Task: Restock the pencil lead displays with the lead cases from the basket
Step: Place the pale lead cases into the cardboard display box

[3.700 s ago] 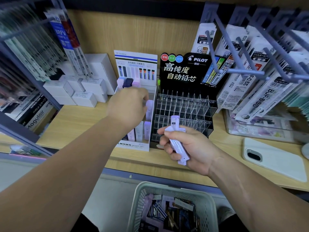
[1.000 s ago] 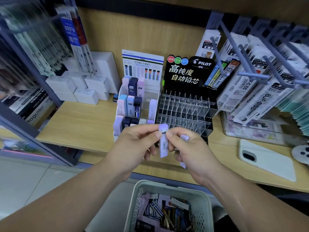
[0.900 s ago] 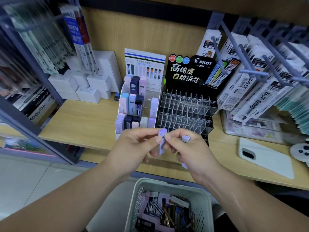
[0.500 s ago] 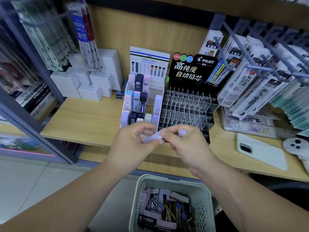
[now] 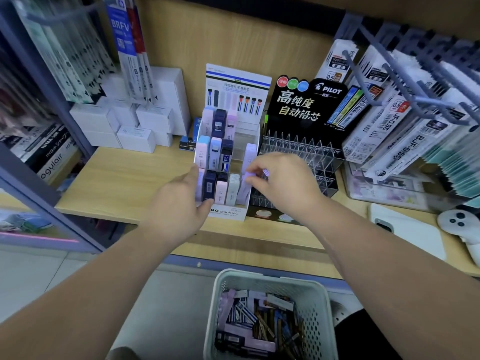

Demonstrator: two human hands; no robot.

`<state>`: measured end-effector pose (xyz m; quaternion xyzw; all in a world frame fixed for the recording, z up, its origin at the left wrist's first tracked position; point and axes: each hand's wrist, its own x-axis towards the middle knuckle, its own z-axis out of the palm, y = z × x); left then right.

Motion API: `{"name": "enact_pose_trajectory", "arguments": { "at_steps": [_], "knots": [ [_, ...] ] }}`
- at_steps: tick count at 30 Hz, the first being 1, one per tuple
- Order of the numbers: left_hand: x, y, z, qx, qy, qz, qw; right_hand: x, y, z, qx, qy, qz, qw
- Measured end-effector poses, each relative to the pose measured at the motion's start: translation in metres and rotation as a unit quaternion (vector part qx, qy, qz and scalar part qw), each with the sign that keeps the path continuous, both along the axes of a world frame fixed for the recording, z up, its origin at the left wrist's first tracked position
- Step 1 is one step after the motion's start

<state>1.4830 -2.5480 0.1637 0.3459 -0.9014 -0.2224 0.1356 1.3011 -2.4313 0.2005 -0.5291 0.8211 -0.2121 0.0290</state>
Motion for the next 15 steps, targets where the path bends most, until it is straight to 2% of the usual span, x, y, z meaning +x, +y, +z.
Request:
{"name": "enact_pose_trajectory", "arguments": {
  "at_steps": [5,15],
  "knots": [
    [0.003,-0.006,-0.003,0.011,0.014,-0.002,1.0,0.0,-0.006,-0.014,-0.028,0.033,-0.012,0.999],
    [0.0,-0.005,-0.002,0.014,0.027,0.005,1.0,0.0,-0.001,-0.019,-0.059,0.023,0.027,0.998]
  ]
}}
